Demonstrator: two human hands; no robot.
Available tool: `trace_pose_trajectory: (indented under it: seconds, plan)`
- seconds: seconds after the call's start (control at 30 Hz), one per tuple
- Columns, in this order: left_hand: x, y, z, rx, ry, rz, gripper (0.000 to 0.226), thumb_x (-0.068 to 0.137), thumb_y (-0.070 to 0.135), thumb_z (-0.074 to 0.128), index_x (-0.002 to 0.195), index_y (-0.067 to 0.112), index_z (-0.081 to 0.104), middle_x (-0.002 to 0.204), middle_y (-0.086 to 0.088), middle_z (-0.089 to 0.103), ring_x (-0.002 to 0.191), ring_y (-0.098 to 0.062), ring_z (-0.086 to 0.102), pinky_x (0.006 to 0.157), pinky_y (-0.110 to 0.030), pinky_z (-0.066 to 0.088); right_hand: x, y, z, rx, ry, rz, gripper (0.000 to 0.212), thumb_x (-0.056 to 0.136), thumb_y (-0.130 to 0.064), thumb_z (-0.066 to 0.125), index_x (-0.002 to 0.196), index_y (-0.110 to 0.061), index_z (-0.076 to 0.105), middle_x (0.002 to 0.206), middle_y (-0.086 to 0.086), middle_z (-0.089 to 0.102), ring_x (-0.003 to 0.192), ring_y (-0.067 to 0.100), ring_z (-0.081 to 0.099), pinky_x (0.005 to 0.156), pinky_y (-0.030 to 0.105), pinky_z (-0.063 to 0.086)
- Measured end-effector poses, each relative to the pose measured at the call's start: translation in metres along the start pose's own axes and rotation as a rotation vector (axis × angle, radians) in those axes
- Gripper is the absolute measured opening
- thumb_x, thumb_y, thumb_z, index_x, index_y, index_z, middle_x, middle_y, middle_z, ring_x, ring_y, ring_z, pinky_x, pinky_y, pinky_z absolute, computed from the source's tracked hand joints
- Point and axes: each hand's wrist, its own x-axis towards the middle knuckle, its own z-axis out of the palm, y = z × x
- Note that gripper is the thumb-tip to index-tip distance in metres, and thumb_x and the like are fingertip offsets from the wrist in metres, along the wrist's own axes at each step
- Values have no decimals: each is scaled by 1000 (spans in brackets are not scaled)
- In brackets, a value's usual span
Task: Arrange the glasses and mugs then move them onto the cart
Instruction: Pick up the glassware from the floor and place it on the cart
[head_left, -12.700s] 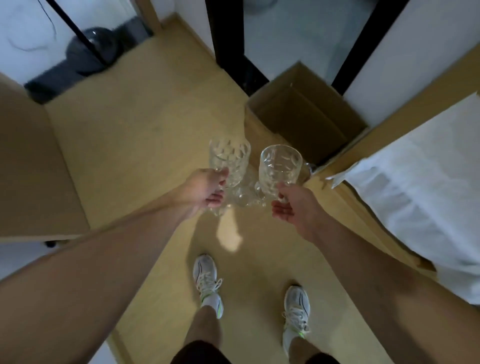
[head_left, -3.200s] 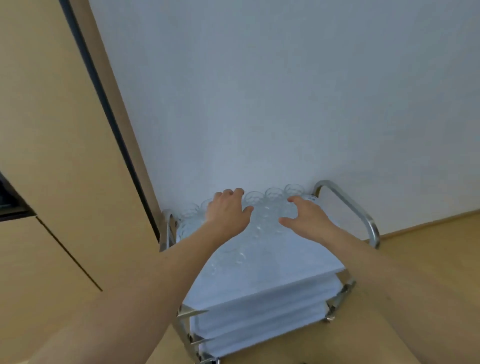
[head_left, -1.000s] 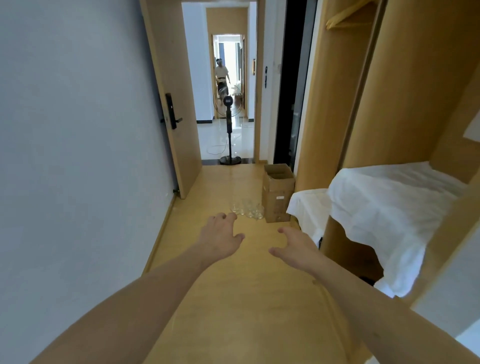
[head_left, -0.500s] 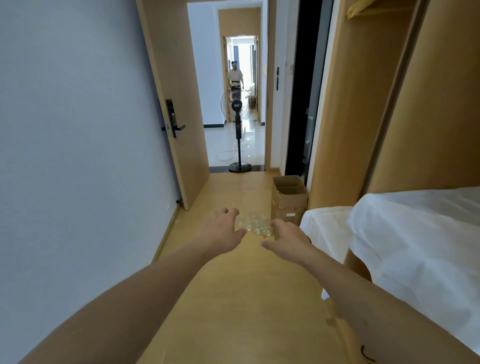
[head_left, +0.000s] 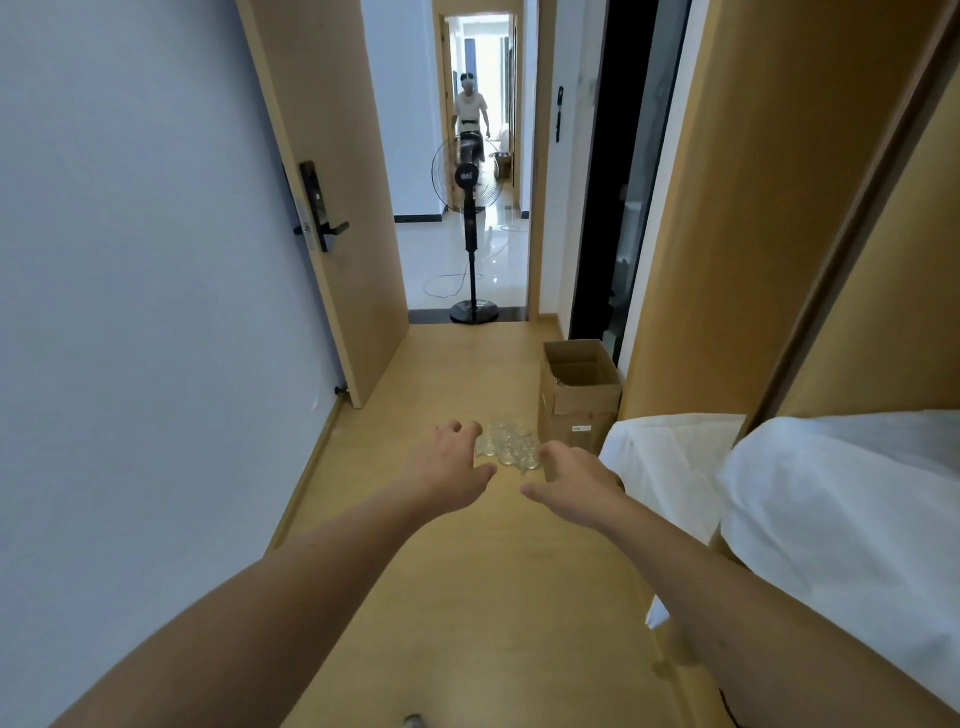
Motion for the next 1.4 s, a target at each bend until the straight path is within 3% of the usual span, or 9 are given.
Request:
trace_pose_trajectory:
  seconds: [0.23,0.4,0.7,0.97,1.17,1.4]
  plan:
    - [112,-38,-8,-25,-7,56,58,99,44,56,149,18,41,147,-9,47,136,-29,39,108,-39,36,110,-14,9,16,20,59,65,86,-48,73,142,-26,47,133,-2,58,108,15,59,84,31,57]
    - [198,-80,-14,-23,-40,79,59,97,47,56,147,19,43,145,-8,49,134,-29,42,107,-41,40,192,-29,15,32,20,102,62,89,-43,72,142,-22,48,123,-1,62,104,15,60,80,31,55]
    - [321,-134,-15,-28,-137,106,57,98,44,56,145,14,44,143,-12,51,134,-33,42,109,-40,37,298,-36,34,7,-32,240,66,90,-45,70,146,-23,44,141,2,55,123,24,56,94,39,54]
    - [417,-152,13,-64,-199,43,59,97,46,59,145,15,44,143,-12,50,135,-32,40,110,-42,38,393,-6,40,-8,-90,308,71,91,-46,68,150,-20,39,149,5,48,132,27,50,99,39,49]
    - [512,-150,34,-53,-216,-1,60,96,48,58,146,15,45,144,-10,51,135,-30,42,109,-40,40,490,33,39,45,-132,349,68,87,-46,72,145,-23,46,143,3,54,125,26,55,97,44,53]
    - [623,-132,59,-72,-303,-113,60,97,47,58,146,15,45,144,-12,50,135,-32,43,108,-41,40,609,84,26,66,-216,411,67,88,-44,71,145,-19,47,142,7,52,127,27,53,95,39,50]
